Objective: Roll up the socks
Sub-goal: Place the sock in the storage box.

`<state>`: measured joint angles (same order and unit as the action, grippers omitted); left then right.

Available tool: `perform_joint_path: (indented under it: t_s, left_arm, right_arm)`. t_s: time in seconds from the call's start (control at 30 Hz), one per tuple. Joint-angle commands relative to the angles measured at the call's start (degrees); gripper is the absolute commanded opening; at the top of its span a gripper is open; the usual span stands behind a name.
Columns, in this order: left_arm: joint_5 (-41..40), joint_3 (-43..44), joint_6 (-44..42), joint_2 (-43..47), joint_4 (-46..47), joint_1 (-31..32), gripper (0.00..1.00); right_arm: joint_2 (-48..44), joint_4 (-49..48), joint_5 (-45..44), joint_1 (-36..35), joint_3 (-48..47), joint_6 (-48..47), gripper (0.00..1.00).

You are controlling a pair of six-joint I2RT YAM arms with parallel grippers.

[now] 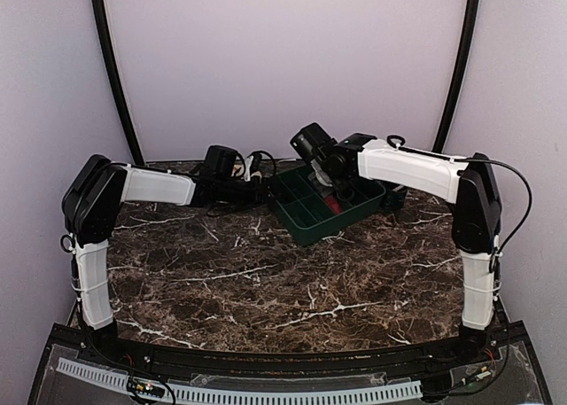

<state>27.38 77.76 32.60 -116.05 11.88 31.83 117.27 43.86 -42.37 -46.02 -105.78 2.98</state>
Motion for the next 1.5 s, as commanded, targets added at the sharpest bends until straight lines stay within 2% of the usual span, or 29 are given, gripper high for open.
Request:
perform_joint_path:
  t_s: [0.0,0.23,0.47,0.7,0.93,1.47]
  left_arm:
    - [-1.5,0.5,0.0,0.6,-0.8,0.3,0.53]
    - [-5.2,-3.9,3.9,2.1,1.4,0.3,0.52]
    - [-6.6,-7.5,5.8,3.4,2.7,0.3,0.52]
    - [-6.5,-9.0,6.9,3.8,4.1,0.2,0.52]
    - [-5.3,-8.9,6.9,4.1,5.4,0.2,0.52]
    - [-4.1,-7.8,6.2,3.5,4.9,0.2,0.52]
  right_arm:
    - [1.5,-5.4,-8.5,-2.3,2.8,-4.5,0.00]
    - [7.5,-5.6,-12.5,-5.0,2.8,-4.7,0.00]
    - [11.9,-2.3,-10.4,-6.0,0.5,-3.4,0.00]
    - [12.3,1.3,1.5,-5.5,-2.3,-0.7,0.00]
    - [13.4,6.1,14.5,-1.3,-7.1,3.6,0.00]
    - [17.6,11.1,29.1,5.0,-11.5,5.0,0.00]
